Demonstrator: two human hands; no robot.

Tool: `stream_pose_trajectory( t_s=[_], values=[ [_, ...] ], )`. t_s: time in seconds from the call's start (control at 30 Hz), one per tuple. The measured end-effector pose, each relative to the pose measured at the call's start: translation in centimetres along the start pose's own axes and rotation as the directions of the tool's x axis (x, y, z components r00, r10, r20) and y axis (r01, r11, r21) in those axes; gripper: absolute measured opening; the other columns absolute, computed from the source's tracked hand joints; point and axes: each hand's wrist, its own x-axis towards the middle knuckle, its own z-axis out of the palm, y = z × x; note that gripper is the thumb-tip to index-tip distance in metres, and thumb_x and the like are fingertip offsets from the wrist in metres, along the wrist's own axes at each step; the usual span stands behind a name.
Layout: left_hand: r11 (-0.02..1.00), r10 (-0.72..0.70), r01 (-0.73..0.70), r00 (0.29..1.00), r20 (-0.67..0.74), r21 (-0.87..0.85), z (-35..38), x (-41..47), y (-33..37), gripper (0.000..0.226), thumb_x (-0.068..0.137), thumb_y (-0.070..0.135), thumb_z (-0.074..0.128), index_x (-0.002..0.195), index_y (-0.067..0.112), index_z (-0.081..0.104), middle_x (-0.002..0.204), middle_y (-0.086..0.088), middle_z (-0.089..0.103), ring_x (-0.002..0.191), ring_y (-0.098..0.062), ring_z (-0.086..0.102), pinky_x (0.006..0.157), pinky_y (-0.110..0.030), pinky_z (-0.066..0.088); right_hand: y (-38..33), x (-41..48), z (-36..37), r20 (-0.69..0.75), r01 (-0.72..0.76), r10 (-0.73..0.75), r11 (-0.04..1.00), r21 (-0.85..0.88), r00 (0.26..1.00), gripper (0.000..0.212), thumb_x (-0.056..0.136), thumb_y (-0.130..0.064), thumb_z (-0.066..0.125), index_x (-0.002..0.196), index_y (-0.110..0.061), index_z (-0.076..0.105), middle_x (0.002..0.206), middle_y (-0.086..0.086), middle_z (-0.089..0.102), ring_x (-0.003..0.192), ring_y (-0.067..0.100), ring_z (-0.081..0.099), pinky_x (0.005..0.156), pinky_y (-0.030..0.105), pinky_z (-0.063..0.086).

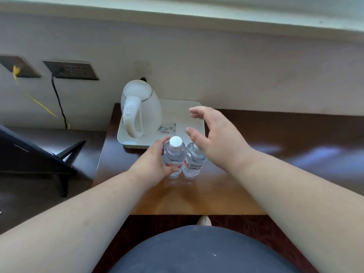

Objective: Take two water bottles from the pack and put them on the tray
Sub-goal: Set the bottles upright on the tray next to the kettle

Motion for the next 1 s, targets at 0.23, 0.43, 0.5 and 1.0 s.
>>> stream_pose_trajectory(
  t_s=[0.23,0.43,0.5,1.0],
  values=[
    [0.995,0.037,-0.036,0.999,-0.009,0.091,-0.7,-0.5,0.7,0.084,0.073,0.042,0.089,0.143,0.035,0.045,0.131,0.015,0.063,0.117,-0.007,0.061,0.1,-0.034,0.05,-3.4,2.5,3.2,0.462,0.184,0.144,0.784,-0.593,0.875,0.038,0.088,-0.045,0.067,0.121,-0.026,0.06,0.109,-0.002,0.072,0.105,0.026,0.066,0.082,0.039,0.039],
    [0.98,0.043,-0.05,0.998,0.041,0.192,-2.0,0.1,1.7,0.073,0.076,0.042,0.085,0.14,0.037,0.049,0.125,0.014,0.066,0.113,-0.01,0.062,0.095,-0.034,0.051,-2.8,3.4,3.3,0.464,0.204,0.105,0.798,-0.567,0.88,0.027,0.092,-0.042,0.064,0.112,-0.023,0.062,0.084,-0.003,0.059,0.083,0.028,0.066,0.061,0.032,0.038],
    [0.977,0.033,-0.046,0.997,0.065,0.207,-3.1,0.8,2.4,0.071,0.075,0.044,0.085,0.137,0.039,0.05,0.12,0.015,0.067,0.108,-0.01,0.064,0.092,-0.035,0.052,-2.6,4.2,3.0,0.454,0.193,0.096,0.813,-0.549,0.886,0.027,0.092,-0.042,0.063,0.112,-0.023,0.062,0.086,-0.003,0.061,0.085,0.027,0.068,0.059,0.032,0.041],
    [0.807,0.091,-0.076,0.996,0.003,0.585,-11.1,14.3,10.6,0.06,0.076,0.053,0.078,0.13,0.034,0.058,0.118,-0.002,0.059,0.112,-0.027,0.057,0.077,-0.034,0.039,-1.2,17.6,-2.7,0.284,0.03,0.096,0.912,-0.409,0.954,0.03,0.091,-0.037,0.067,0.119,-0.025,0.067,0.109,0.003,0.073,0.104,0.027,0.065,0.083,0.034,0.052]
  ],
)
